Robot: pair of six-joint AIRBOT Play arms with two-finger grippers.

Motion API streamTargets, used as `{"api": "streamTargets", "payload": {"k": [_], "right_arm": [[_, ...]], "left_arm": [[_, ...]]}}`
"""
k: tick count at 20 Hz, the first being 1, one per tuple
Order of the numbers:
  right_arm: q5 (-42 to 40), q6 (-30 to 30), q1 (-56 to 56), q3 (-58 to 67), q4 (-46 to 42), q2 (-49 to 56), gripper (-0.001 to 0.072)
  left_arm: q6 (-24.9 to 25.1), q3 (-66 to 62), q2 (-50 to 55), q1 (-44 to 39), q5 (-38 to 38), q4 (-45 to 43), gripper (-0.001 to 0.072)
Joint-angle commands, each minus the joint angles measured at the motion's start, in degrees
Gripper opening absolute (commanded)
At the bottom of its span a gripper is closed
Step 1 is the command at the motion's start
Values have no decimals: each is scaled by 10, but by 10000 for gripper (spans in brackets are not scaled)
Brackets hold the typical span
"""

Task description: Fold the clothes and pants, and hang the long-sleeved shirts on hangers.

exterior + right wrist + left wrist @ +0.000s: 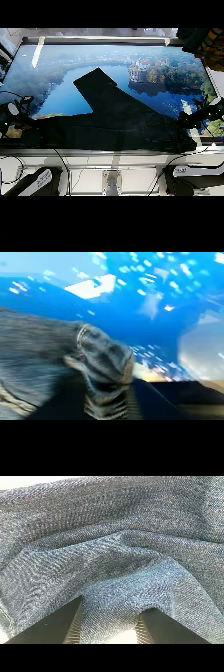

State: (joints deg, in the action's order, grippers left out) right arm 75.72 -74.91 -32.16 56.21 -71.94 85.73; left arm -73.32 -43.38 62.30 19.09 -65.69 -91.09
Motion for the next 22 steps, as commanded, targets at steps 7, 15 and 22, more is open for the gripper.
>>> {"api": "streamTargets", "payload": {"k": [7, 15, 22], "right_arm": [[14, 21, 0, 59, 58, 1, 33], [-4, 23, 0, 143, 126, -3, 33], [-76, 65, 29, 151, 253, -2, 31]], "left_arm": [[-10, -69, 0, 106, -11, 3, 358], [24, -115, 13, 261, -45, 169, 21], [43, -123, 129, 221, -61, 367, 20]]}}
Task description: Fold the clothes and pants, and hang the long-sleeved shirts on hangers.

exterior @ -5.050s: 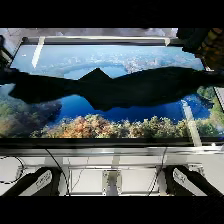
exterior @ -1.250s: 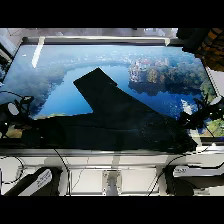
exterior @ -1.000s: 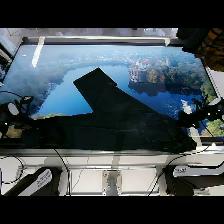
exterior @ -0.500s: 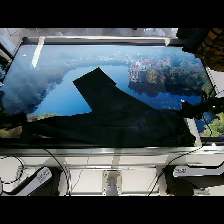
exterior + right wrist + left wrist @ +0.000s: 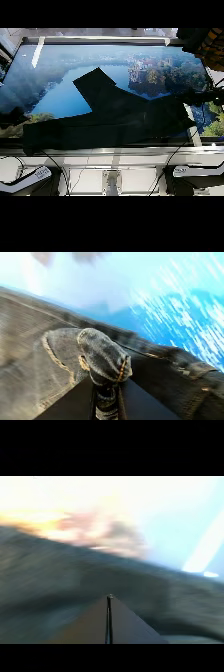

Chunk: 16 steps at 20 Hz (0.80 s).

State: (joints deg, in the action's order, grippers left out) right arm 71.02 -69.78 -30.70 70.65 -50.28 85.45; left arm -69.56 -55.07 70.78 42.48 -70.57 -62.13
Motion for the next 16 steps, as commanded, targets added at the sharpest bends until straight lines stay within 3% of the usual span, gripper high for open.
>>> {"api": "streamTargets", "payload": {"k": [1, 2, 4, 10, 16], "right_arm": [[-29, 14, 19, 11, 30, 0, 32], [-28, 13, 19, 16, 21, 0, 31], [-19, 13, 18, 26, 12, 0, 31], [-3, 13, 18, 30, -11, 0, 32], [20, 13, 18, 30, -12, 0, 32]], "left_arm": [[6, -9, 60, -17, -22, 71, 21], [6, -10, 70, -17, -30, 71, 56], [6, -10, 76, -11, -34, 52, 478], [17, -21, 78, -6, -67, -206, 482], [14, -21, 78, -6, 3, -228, 486]]}}
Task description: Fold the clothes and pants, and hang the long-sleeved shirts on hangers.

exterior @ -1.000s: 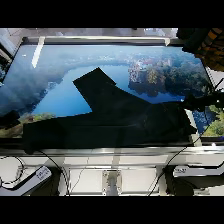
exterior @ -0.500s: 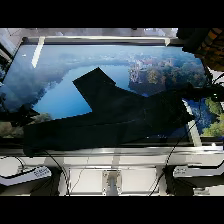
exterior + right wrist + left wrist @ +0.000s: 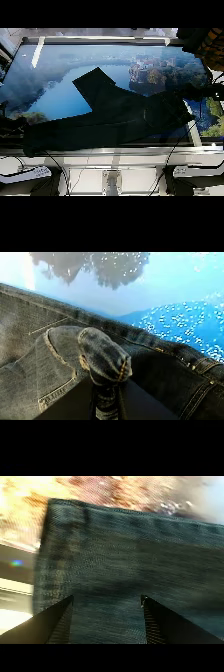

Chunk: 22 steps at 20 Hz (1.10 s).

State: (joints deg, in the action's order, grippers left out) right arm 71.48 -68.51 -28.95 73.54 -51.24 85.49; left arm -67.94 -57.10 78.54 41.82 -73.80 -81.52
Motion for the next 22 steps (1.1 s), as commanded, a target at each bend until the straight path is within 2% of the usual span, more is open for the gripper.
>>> {"api": "streamTargets", "payload": {"k": [1, 4, 7, 13, 14, 15, 16, 17, 19, 22], "right_arm": [[21, 0, 1, 1, -2, 0, 32], [27, -9, 1, 1, -2, 0, 32], [27, -15, 1, 1, -2, 0, 32], [31, -19, 1, 1, -2, 0, 32], [31, -24, 1, 1, -2, 0, 32], [31, -25, 1, 1, -2, 0, 32], [31, -25, 1, 1, -2, 0, 32], [35, -26, 1, 1, -2, 0, 32], [49, -53, 6, 1, -2, 1, 30], [29, -59, 39, 20, 2, 15, 29]], "left_arm": [[-2, -1, 1, 1, 50, -37, 487], [-15, -1, 5, 1, 83, -40, 501], [-11, 0, 31, 0, 82, -35, 505], [48, 0, 64, 0, 101, 74, 500], [53, 0, 67, 0, 105, 88, 475], [54, 0, 70, 0, 111, 96, 400], [54, 0, 72, 0, 112, 103, 169], [54, 0, 73, 0, 112, 113, 20], [61, -2, 74, 0, 113, 179, 18], [91, -45, 80, -9, 131, 434, 16]]}}
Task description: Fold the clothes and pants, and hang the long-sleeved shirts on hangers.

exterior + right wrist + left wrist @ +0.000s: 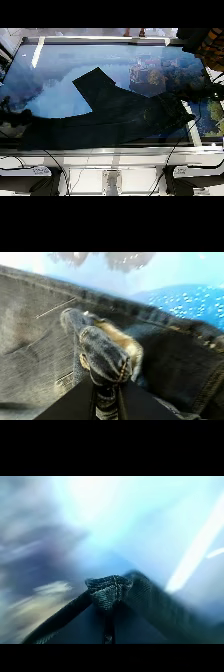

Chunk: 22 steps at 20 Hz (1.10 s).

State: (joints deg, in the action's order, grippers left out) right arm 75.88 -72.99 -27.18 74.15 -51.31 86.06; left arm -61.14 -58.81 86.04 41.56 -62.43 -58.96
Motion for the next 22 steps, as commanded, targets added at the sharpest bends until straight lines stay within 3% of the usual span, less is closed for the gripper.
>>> {"api": "streamTargets", "payload": {"k": [1, 3, 5, 10, 14, 16, 18, 22], "right_arm": [[-46, -16, 31, 35, 3, 20, 28], [-95, -59, 40, 119, 8, 54, 28], [-82, -74, 35, 236, 33, 89, 28], [-53, -68, -9, 494, 50, 100, 28], [27, 21, -55, 418, 19, 35, 28], [72, 35, -68, 363, -68, 12, 28], [54, 37, -77, 296, -156, -27, 28], [-6, 56, -136, 107, -225, -128, 28]], "left_arm": [[23, -62, 13, -19, 23, 280, 16], [13, -176, 35, -55, 28, 362, 15], [-17, -312, 59, -92, 40, 402, 16], [-71, -573, 90, -113, 21, 406, 16], [-66, -589, 87, -87, -147, 363, 17], [-52, -588, 87, -80, -259, 270, 17], [-28, -579, 85, -78, -360, 187, 18], [2, -483, 57, -54, -368, 167, 17]]}}
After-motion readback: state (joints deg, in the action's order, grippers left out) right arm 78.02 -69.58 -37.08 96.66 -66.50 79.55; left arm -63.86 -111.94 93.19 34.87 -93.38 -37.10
